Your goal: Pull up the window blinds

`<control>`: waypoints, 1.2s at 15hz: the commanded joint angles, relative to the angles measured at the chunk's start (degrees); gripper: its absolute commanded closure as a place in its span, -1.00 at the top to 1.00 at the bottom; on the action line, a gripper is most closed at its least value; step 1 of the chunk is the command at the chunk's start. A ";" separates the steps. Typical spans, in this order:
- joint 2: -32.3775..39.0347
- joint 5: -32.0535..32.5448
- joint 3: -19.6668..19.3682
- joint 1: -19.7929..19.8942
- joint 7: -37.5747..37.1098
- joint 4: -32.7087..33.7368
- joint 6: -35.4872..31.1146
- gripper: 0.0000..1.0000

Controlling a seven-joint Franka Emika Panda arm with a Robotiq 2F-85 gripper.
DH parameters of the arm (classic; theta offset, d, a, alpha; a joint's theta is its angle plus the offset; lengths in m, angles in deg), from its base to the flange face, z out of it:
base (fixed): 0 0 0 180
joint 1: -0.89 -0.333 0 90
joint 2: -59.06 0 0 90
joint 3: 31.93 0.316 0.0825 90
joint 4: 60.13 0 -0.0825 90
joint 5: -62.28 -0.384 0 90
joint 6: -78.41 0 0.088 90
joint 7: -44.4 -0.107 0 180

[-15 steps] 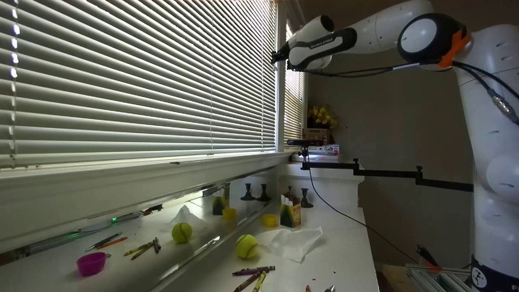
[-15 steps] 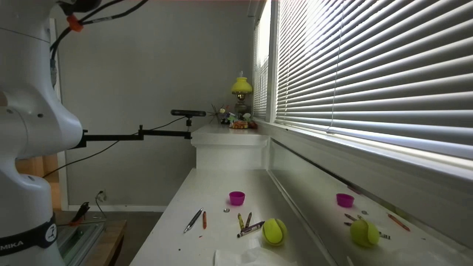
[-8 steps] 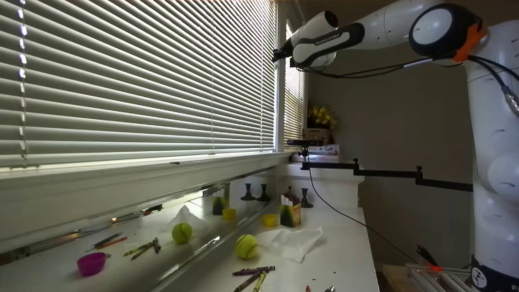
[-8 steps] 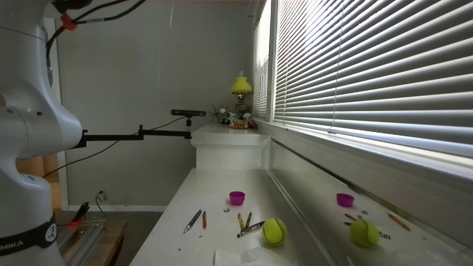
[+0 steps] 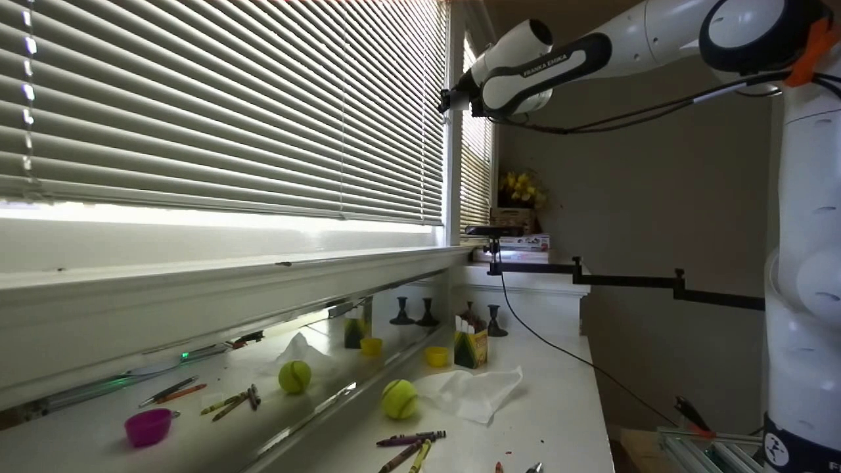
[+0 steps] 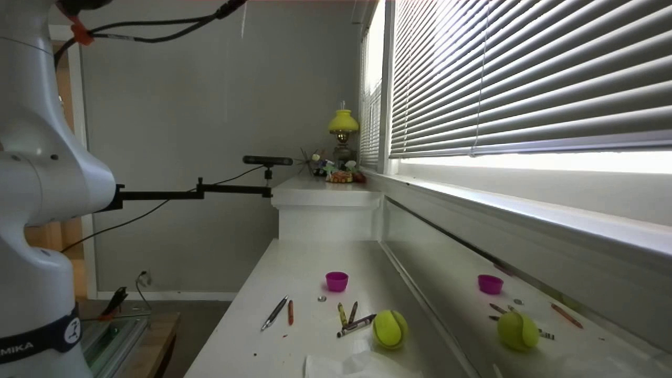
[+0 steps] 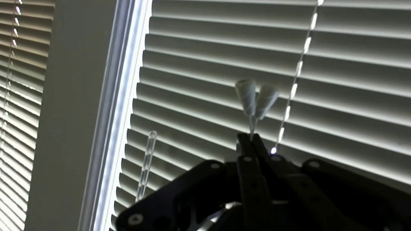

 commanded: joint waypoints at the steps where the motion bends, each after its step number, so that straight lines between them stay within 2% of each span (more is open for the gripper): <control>1: -6.33 5.87 1.17 0.44 -3.25 -12.09 1.38 -0.99; 6: -9.61 11.83 2.12 2.10 -5.53 -20.69 1.16 -0.99; 11: -11.80 10.76 2.04 1.36 -4.26 -28.40 -0.07 -0.99; 18: -12.04 11.92 1.70 2.79 -3.30 -36.28 -1.32 -0.99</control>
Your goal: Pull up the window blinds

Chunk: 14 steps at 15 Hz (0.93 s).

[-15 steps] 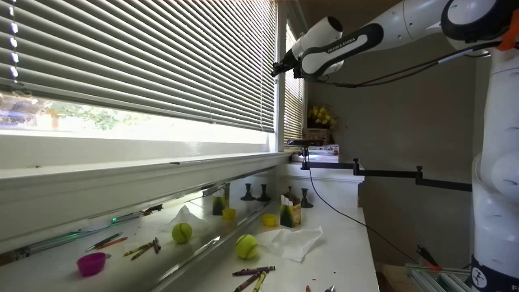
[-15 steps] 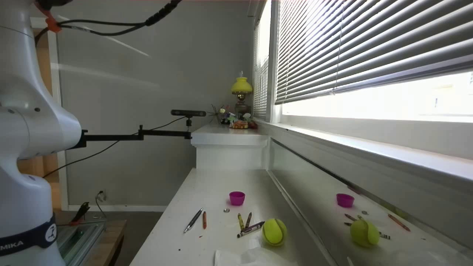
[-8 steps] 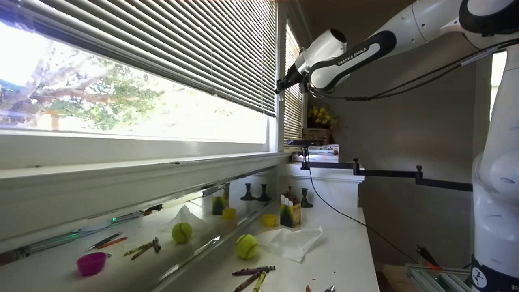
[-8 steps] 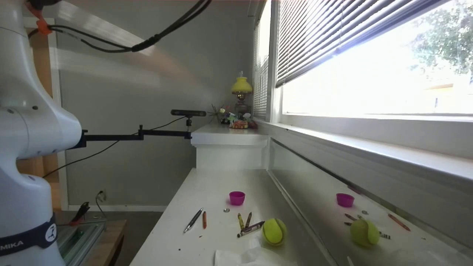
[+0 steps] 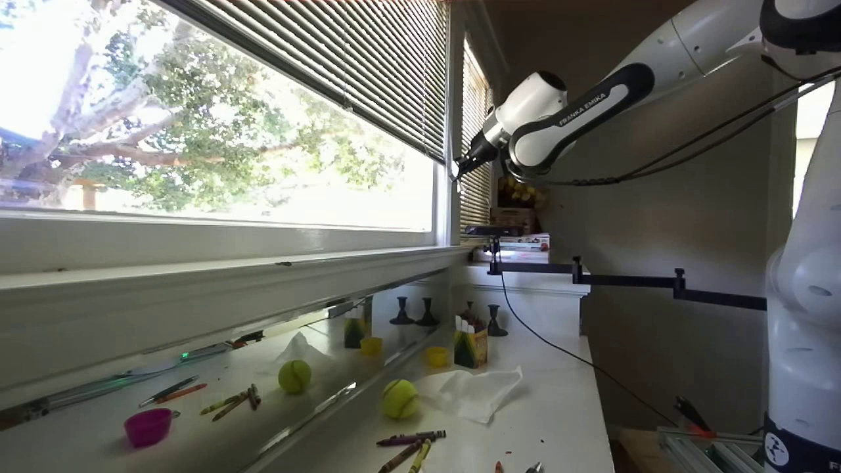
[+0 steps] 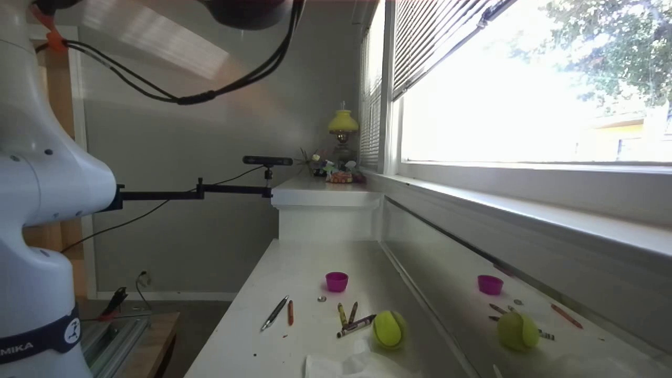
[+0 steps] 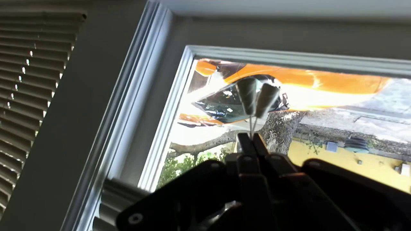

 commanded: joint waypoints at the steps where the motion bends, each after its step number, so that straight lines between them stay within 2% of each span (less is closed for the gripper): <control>1: -1.61 2.00 0.13 1.09 0.11 -7.98 0.23 -0.99; 4: -1.47 1.60 -0.10 0.82 1.38 -10.01 0.98 -0.99; 14: -1.22 -3.09 -3.32 -4.02 6.68 -15.56 3.26 -0.99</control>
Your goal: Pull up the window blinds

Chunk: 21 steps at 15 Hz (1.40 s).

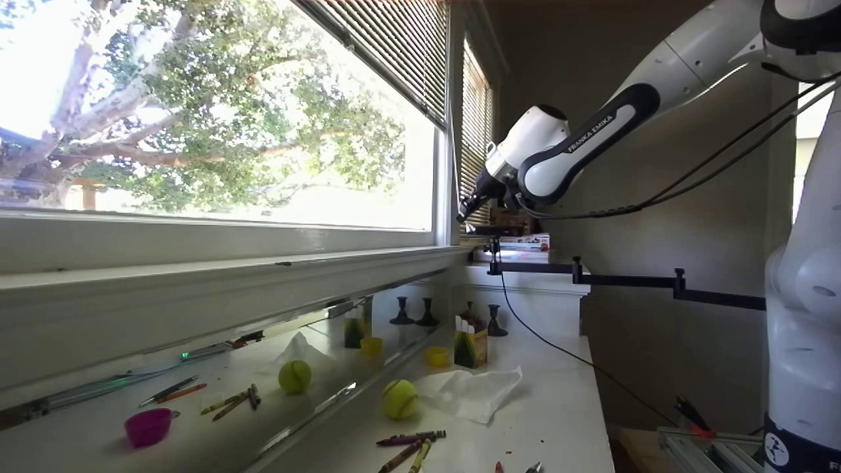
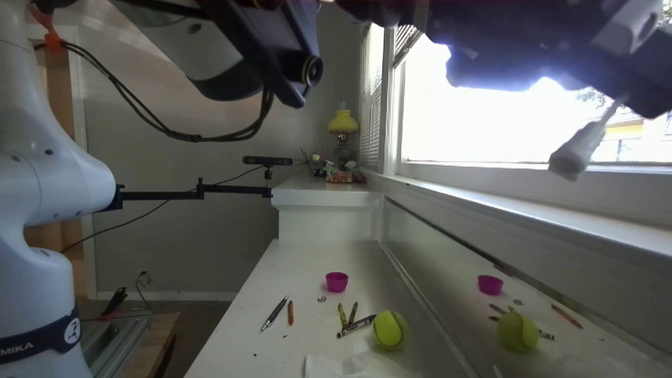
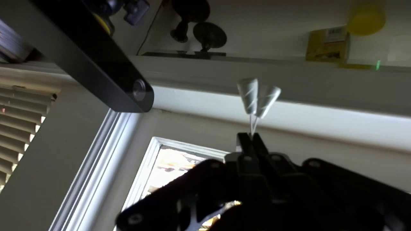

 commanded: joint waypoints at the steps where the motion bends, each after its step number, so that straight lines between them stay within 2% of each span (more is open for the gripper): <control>1: -1.21 -3.16 -2.07 -3.24 3.48 -5.83 3.59 -0.99; 6: -1.69 -4.34 -4.23 -5.15 5.08 -6.68 5.69 -0.99; 12: -1.48 -2.99 -5.03 -4.56 4.14 -5.43 5.95 -0.99; 13: -1.46 -2.77 -5.00 -4.39 3.89 -5.19 6.08 -0.46; 14: -1.59 -2.92 -5.12 -4.58 4.08 -5.13 5.99 -0.45; 21: -3.07 -3.33 -4.49 -5.76 4.53 -5.42 8.36 0.50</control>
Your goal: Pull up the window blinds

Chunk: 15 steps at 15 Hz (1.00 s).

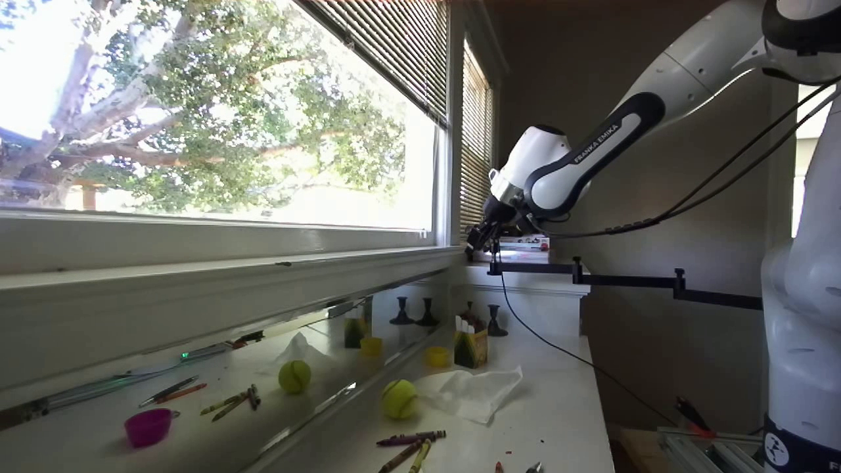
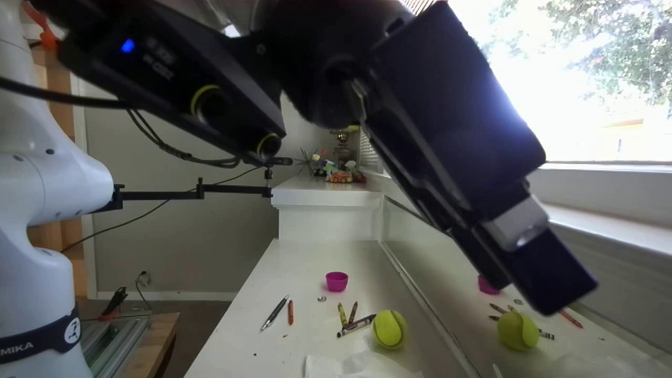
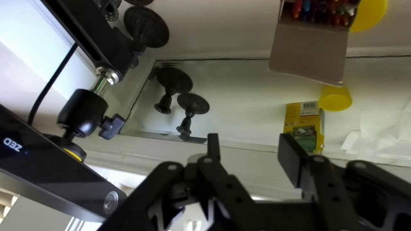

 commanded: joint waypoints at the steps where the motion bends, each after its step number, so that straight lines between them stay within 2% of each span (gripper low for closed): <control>1: -3.14 -1.74 -0.03 -2.04 2.08 0.07 2.37 0.65; 3: -4.87 -4.27 1.79 -2.02 3.81 0.67 3.31 0.94; 4: -6.04 -5.57 2.18 -2.73 4.73 1.11 4.87 0.98; 11: -15.75 -17.81 4.18 -11.49 12.48 11.28 33.41 1.00; 15: -18.29 -21.26 4.93 -15.78 15.55 18.64 44.45 1.00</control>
